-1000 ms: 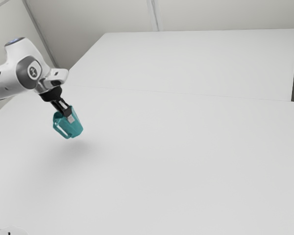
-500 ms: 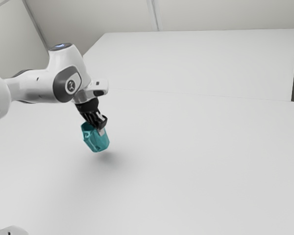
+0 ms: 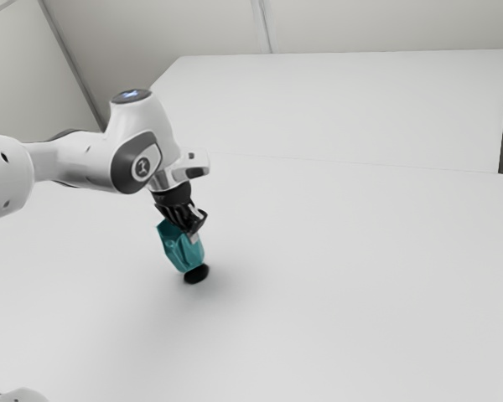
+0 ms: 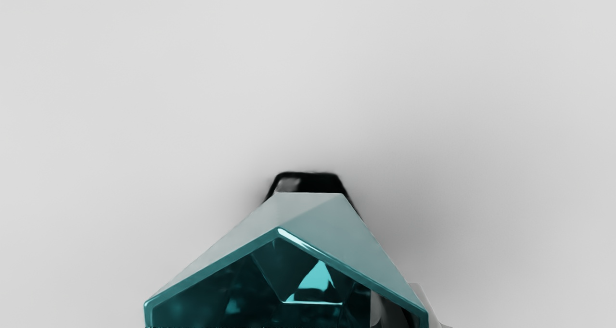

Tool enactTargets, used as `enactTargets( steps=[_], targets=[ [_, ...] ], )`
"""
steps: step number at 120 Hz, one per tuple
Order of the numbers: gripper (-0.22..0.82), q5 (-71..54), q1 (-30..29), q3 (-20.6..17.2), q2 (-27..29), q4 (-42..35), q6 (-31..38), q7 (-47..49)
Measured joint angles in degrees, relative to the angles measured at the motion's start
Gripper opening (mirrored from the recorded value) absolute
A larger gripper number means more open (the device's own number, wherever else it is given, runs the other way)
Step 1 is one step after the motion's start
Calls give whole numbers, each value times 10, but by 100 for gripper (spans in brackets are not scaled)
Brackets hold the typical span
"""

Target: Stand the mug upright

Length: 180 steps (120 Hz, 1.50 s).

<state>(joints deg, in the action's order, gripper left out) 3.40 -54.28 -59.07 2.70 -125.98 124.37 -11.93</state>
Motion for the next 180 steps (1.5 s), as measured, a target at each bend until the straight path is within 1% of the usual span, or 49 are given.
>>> enactTargets(
  steps=[23,65,91,96,100,107,129,140,157,168,180],
  targets=[
    [-18,-27,5,1,-36,-3,25,25],
    [-18,-59,11,0,-71,-7,45,57],
    [-18,-68,13,0,-82,-8,48,72],
    [-17,-68,14,0,-82,-9,48,74],
    [-14,-68,14,0,-82,-10,48,76],
    [-7,-68,14,0,-82,-10,48,78],
    [26,-67,18,0,-75,-11,48,83],
    [38,-67,16,-2,-57,-13,45,85],
    [49,-60,13,-10,-20,-13,36,87],
    [53,-56,15,-13,8,-7,21,88],
    [56,-36,21,-7,27,24,-7,89]
  ],
)
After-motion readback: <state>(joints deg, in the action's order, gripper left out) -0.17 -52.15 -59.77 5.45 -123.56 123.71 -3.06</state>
